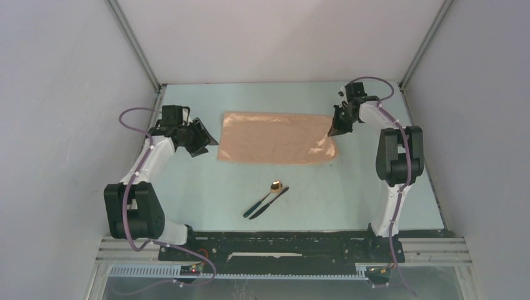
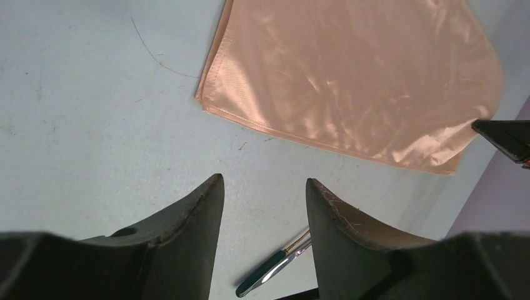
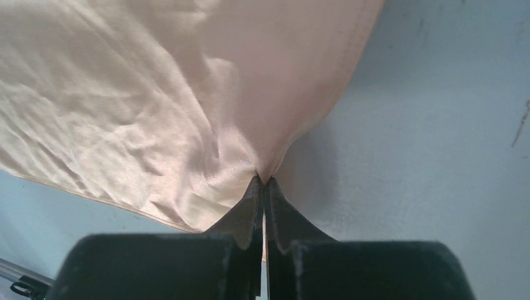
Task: Fold the napkin into a case and place the utensils inside
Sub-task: Pick up the rectangle-folded napkin from the center of the board, then fold the rectangle-folded napkin at the center of the board.
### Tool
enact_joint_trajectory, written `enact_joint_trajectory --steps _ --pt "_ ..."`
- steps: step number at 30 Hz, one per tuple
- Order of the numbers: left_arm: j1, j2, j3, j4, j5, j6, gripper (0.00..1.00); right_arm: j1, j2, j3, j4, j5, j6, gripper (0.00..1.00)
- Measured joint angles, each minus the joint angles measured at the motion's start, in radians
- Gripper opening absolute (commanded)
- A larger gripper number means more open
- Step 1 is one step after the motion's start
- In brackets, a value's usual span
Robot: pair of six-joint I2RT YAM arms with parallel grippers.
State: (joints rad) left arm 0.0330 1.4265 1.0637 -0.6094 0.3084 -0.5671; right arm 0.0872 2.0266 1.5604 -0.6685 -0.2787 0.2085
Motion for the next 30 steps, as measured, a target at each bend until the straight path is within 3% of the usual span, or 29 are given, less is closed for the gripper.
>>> enact_joint_trajectory --steps 8,14,22,30 --pt "0.000 -0.022 0.007 -0.006 -0.014 0.004 0.57 0.132 0.003 0.104 -0.028 0.036 0.047 0.00" --pt "0.012 -0.050 0.007 -0.005 -0.017 0.016 0.57 0.308 0.115 0.379 -0.081 0.064 0.105 0.00" --pt "0.065 -0.095 -0.011 0.008 -0.009 0.018 0.57 0.472 0.389 0.770 -0.168 0.055 0.164 0.00" --pt "0.090 -0.113 -0.024 0.025 0.016 0.017 0.57 0.526 0.455 0.801 -0.142 -0.023 0.219 0.00"
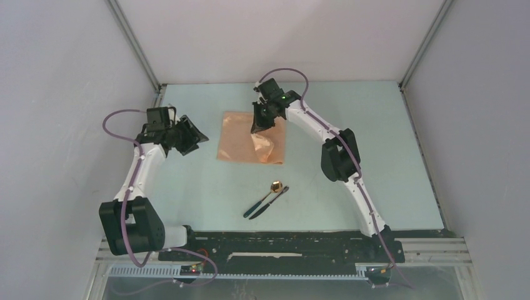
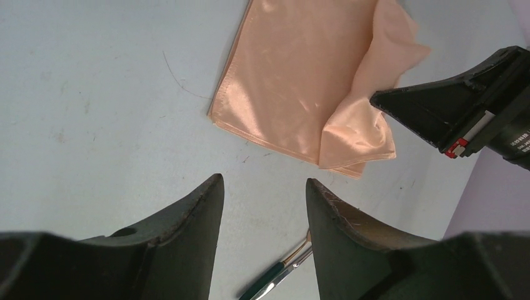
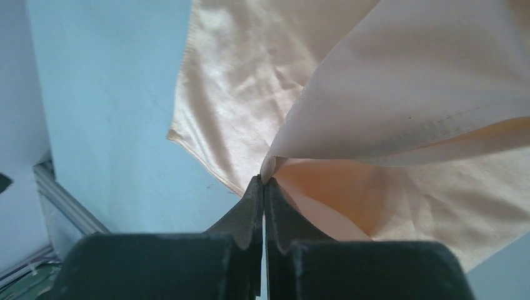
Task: Fold the napkin into a case and place the utensils inside
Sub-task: Fold the rectangle-folded napkin at the center of the board.
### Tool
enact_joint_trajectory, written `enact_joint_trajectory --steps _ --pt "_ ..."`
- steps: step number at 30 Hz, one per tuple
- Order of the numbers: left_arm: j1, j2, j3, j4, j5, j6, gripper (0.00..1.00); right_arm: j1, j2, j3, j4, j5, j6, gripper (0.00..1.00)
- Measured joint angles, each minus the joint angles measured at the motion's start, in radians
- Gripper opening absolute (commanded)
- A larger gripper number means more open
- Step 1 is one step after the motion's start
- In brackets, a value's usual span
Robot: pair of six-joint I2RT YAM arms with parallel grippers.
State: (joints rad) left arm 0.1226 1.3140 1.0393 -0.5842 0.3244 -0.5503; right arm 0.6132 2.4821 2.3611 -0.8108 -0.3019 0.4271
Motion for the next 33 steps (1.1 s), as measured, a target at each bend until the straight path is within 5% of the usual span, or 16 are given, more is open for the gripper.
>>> enact_joint_trajectory --steps 33 --pt "0.032 -0.011 -0.029 0.026 0.029 -0.002 0.57 0.040 0.253 0.147 0.372 -0.254 0.269 0.00"
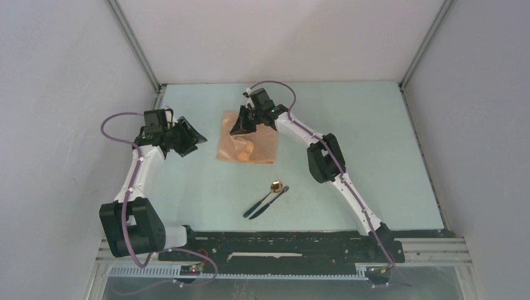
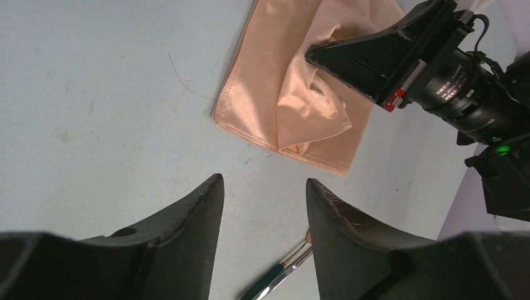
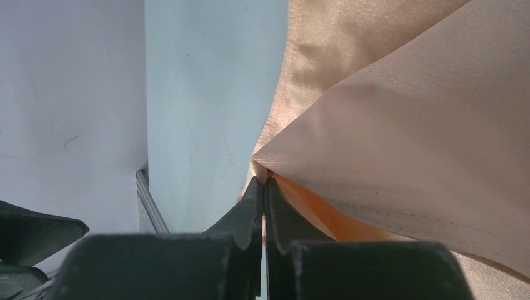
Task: Fold the napkin into a case and place the utensils inside
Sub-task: Fold the rectangle-folded napkin at the center of the board.
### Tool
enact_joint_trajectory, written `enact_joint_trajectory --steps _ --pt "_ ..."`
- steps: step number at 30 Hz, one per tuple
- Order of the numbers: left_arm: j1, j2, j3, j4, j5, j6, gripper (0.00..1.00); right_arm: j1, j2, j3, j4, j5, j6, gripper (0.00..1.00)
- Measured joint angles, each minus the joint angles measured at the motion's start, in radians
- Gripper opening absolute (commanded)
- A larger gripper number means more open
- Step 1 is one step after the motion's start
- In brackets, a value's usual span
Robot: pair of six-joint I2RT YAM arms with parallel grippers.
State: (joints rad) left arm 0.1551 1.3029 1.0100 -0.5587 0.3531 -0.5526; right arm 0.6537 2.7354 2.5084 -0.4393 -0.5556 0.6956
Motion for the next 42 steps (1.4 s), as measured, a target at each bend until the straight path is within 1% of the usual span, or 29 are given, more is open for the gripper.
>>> enact_joint_trajectory --steps 8,9,11,12,14,16,18,19,21,23,24,26,28,30,36,39,40,42 --pt "0.003 0.000 0.000 0.002 0.000 -0.001 0.58 0.000 0.037 0.016 0.037 -0.002 0.035 0.00" --pt "0.003 0.000 0.000 0.003 0.000 -0.001 0.58 0.000 0.045 0.026 0.043 -0.004 0.042 0.03" --pt "0.003 0.000 0.000 0.003 0.001 -0.005 0.58 0.000 0.058 0.040 0.055 -0.005 0.051 0.12" --pt "0.003 0.000 0.000 0.003 0.001 -0.005 0.58 0.000 0.062 0.043 0.062 -0.005 0.055 0.18" --pt "0.004 0.000 0.000 0.004 0.001 -0.005 0.58 0.000 0.073 0.049 0.075 -0.007 0.064 0.33" --pt "0.005 0.000 0.000 0.004 0.001 -0.006 0.58 0.001 0.090 0.070 0.084 -0.007 0.073 0.44" --pt "0.007 0.000 0.000 0.004 0.001 -0.006 0.60 0.003 0.100 0.085 0.087 -0.011 0.080 0.49" --pt "0.008 0.000 0.000 0.004 0.001 -0.006 0.61 0.003 0.100 0.088 0.089 -0.018 0.083 0.53" --pt "0.011 0.000 0.000 0.004 0.000 -0.006 0.63 0.004 0.100 0.095 0.094 -0.037 0.092 0.66" --pt "0.014 0.000 0.000 0.006 -0.001 -0.005 0.66 0.004 0.088 0.095 0.087 -0.055 0.097 0.73" --pt "0.015 0.000 0.000 0.007 -0.002 -0.005 0.67 0.004 0.074 0.087 0.082 -0.060 0.097 0.80" --pt "0.016 0.000 0.000 0.010 -0.004 -0.005 0.68 0.002 0.003 0.016 0.064 -0.069 0.093 0.85" --pt "0.016 0.003 0.000 0.011 -0.006 -0.005 0.69 -0.007 -0.063 -0.023 0.031 -0.079 0.090 0.87" --pt "0.016 0.013 0.000 0.013 -0.007 -0.004 0.70 -0.016 -0.128 -0.028 -0.010 -0.085 0.074 0.88" --pt "0.013 0.099 0.000 0.019 0.010 0.003 0.71 -0.051 -0.328 -0.066 -0.114 -0.089 -0.044 0.87" --pt "-0.002 0.143 0.010 0.010 0.016 0.011 0.70 -0.072 -0.442 -0.217 -0.115 -0.085 -0.100 0.88" --pt "-0.014 0.160 0.021 0.002 0.017 0.011 0.70 -0.082 -0.484 -0.305 -0.089 -0.089 -0.109 0.89" --pt "-0.039 0.190 0.050 -0.011 0.017 0.011 0.69 -0.100 -0.521 -0.417 -0.047 -0.093 -0.108 0.90"
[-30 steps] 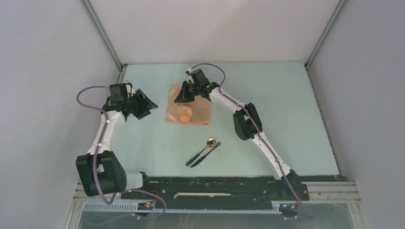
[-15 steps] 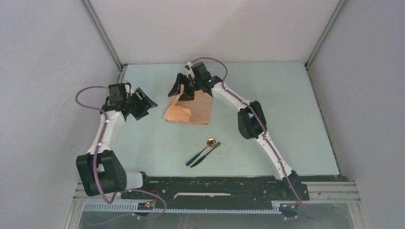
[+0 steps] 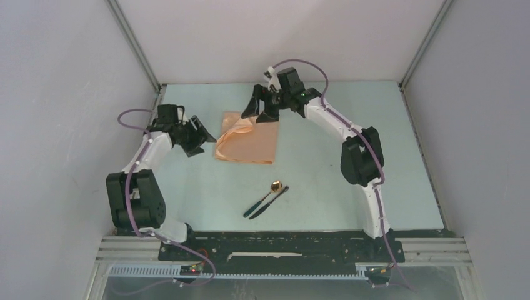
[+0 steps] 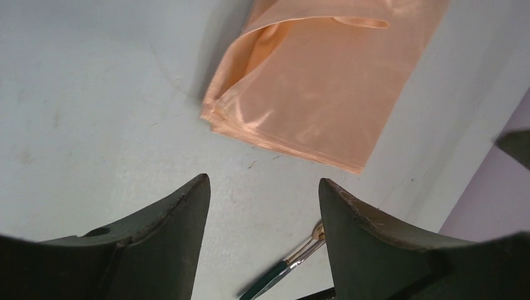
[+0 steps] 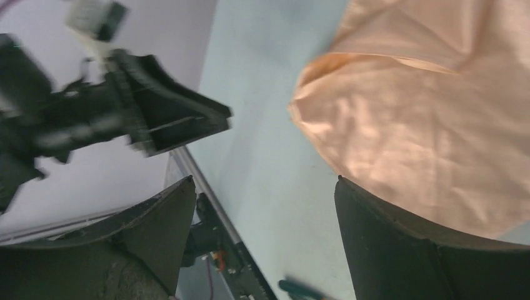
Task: Fold the napkin into a case and place the utensils inside
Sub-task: Fold the rectangle-folded napkin at the center of the board, then smooth out the square-folded napkin at the center of the board.
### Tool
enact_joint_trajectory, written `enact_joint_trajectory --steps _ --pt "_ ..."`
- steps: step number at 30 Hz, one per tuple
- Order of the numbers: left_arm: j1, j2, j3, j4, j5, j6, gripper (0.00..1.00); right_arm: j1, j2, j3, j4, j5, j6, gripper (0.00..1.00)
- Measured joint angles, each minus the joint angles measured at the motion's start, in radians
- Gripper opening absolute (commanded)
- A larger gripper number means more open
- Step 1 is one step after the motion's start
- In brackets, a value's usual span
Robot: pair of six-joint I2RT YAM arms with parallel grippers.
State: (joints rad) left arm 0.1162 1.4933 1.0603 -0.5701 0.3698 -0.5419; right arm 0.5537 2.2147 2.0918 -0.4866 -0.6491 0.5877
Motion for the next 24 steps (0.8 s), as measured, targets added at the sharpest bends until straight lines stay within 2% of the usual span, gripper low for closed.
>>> enact_joint_trajectory --steps 4,7,11,18,24 --pt "-0.066 0.060 0.087 -0.021 -0.027 -0.001 0.66 -0.027 0.031 -0.142 0.117 0.019 0.032 0.90" --pt "-0.117 0.097 0.154 -0.045 -0.056 0.002 0.64 -0.043 0.106 -0.160 0.201 0.047 0.072 0.90" --pt "-0.151 0.100 0.161 -0.066 -0.065 0.003 0.64 -0.050 0.188 -0.159 0.295 0.065 0.113 0.90" --pt "-0.147 0.051 0.130 -0.093 -0.074 0.013 0.64 -0.044 0.337 -0.047 0.389 0.062 0.190 0.87" --pt "-0.147 -0.056 0.111 -0.123 -0.074 0.028 0.65 -0.028 0.402 0.037 0.447 0.072 0.230 0.79"
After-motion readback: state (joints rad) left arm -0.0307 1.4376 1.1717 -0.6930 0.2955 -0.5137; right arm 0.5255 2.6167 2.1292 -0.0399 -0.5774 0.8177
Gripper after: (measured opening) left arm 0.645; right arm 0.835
